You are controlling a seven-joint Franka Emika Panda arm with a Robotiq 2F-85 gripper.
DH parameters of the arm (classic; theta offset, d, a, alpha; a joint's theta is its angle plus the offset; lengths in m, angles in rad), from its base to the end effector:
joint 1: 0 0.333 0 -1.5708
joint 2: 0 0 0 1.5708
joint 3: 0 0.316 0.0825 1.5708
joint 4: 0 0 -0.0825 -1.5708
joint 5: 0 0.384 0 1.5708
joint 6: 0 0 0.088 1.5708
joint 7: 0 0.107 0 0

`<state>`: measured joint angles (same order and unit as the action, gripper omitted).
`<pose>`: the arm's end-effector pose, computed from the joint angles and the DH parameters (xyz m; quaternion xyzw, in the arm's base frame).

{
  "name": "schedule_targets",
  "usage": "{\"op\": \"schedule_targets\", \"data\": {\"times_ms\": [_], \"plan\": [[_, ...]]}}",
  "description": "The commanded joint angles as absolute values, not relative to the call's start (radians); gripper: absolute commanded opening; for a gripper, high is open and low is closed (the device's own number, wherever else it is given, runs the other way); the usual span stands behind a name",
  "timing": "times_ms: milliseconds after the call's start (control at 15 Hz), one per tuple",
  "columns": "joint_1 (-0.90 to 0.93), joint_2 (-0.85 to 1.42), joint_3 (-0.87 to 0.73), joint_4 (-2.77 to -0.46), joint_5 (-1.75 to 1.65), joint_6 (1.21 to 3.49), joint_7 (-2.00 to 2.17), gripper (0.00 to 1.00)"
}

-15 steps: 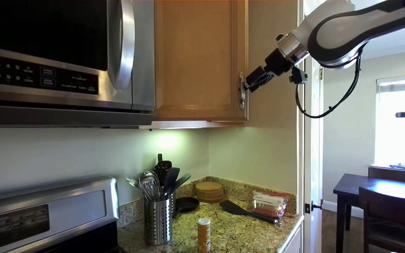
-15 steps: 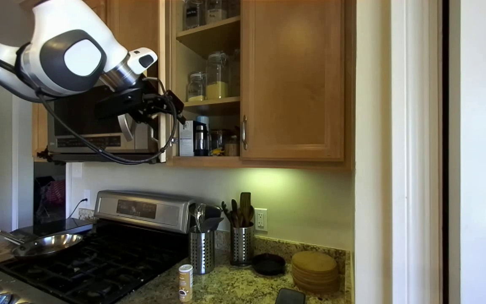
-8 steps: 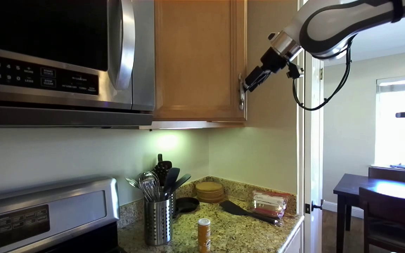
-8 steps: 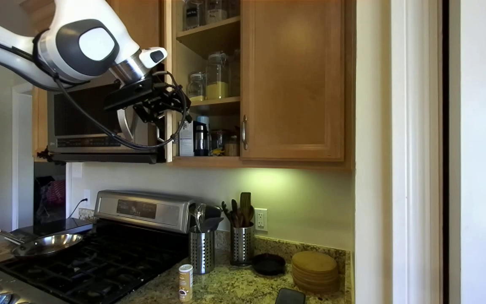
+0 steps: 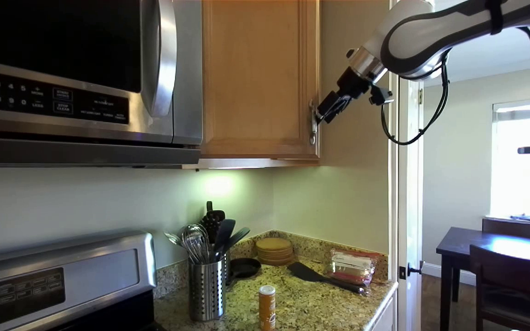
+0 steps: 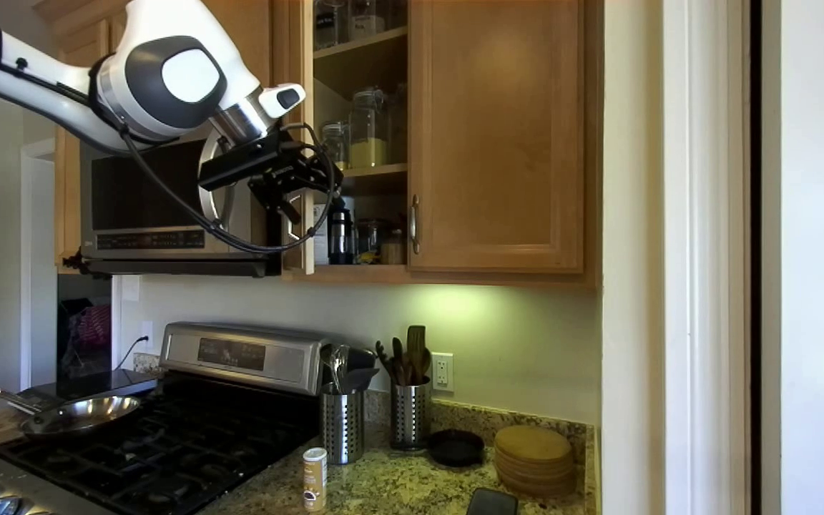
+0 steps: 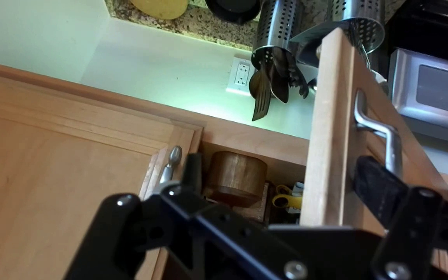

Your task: Open the top left cabinet door then remove the brown bottle out of the cabinet and close the left cabinet door

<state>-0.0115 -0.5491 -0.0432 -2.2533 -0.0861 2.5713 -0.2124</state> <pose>0.4348 -0.0273 0.6739 0.9025 0.0926 0.4128 0.0804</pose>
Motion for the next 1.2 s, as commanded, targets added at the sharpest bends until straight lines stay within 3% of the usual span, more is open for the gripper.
{"op": "schedule_targets", "data": {"times_ms": [0, 667, 733, 867, 1133], "plan": [[-0.006, -0.543, -0.049, -2.251, -0.096, 2.562, -0.208, 1.00], [-0.092, -0.567, -0.082, -2.268, -0.265, 2.566, -0.278, 1.00], [-0.090, -0.576, -0.092, -2.269, -0.266, 2.553, -0.287, 0.75], [-0.050, -0.606, -0.123, -2.279, -0.216, 2.507, -0.333, 0.67], [-0.002, -0.641, -0.128, -2.275, -0.139, 2.465, -0.337, 0.39]]}}
